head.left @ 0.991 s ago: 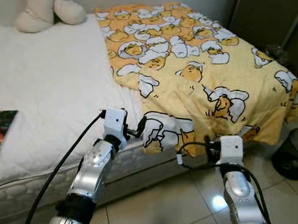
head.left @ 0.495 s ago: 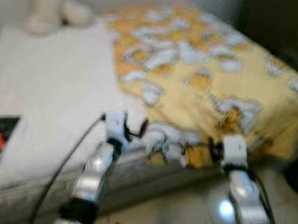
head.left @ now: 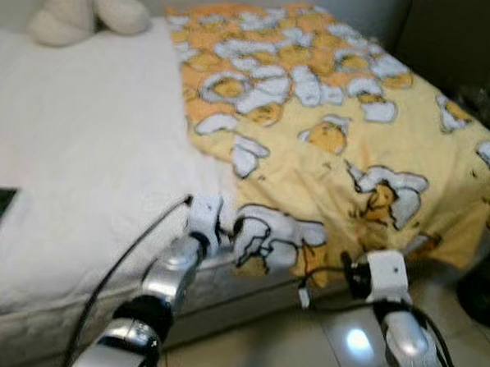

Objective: Clean up the room

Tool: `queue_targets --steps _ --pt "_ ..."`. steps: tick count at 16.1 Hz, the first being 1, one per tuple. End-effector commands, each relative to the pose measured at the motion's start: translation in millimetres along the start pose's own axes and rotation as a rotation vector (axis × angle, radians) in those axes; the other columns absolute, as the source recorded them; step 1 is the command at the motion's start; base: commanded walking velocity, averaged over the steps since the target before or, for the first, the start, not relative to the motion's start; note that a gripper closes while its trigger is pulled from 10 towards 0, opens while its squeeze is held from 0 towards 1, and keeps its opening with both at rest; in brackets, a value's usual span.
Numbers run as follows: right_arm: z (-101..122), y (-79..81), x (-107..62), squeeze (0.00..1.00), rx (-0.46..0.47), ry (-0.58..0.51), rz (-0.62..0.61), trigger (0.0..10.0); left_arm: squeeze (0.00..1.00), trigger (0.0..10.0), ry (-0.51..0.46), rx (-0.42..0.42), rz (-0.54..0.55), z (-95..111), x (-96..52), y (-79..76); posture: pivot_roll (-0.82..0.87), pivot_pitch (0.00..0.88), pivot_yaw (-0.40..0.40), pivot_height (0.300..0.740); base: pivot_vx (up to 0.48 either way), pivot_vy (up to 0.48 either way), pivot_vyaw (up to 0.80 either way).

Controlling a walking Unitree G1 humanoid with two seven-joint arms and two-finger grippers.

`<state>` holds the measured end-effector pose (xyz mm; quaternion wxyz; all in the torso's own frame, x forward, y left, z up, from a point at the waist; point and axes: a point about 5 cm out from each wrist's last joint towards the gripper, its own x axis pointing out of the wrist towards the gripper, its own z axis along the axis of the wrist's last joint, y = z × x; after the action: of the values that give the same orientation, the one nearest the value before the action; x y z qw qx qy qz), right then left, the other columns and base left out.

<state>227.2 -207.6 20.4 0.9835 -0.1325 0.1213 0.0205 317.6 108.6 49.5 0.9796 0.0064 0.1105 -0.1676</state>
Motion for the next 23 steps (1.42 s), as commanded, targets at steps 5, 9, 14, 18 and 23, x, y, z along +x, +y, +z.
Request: queue_targets --steps 5,9,14,18,23 --pt "12 0.8 5.0 0.00 -0.004 -0.048 0.004 10.0 0.00 10.0 -0.163 -0.044 0.075 2 -22.6 -2.6 -0.21 0.001 0.057 0.723 0.443 0.000 0.00" --pt "13 8.5 2.6 0.00 0.002 -0.044 0.016 10.0 0.00 10.0 -0.064 -0.020 0.166 -7 -12.9 6.4 -0.23 0.000 0.069 0.723 0.423 -0.067 0.00" --pt "9 5.7 -0.8 0.00 0.002 -0.032 -0.001 10.0 0.00 10.0 -0.044 -0.031 0.129 -12 -11.4 5.7 -0.25 0.002 0.085 0.723 0.000 0.000 0.00" --pt "-8 3.0 -21.2 0.00 -0.002 0.040 0.013 10.0 0.00 10.0 0.286 0.041 -0.046 -54 -10.5 -11.4 -0.28 0.061 0.056 0.723 0.000 0.000 0.00" --pt "-21 -26.3 -67.4 0.00 -0.090 0.088 -0.047 10.0 0.00 10.0 0.049 0.037 -0.047 -23 2.5 -29.6 -0.39 0.101 0.068 0.723 0.000 0.000 0.00"
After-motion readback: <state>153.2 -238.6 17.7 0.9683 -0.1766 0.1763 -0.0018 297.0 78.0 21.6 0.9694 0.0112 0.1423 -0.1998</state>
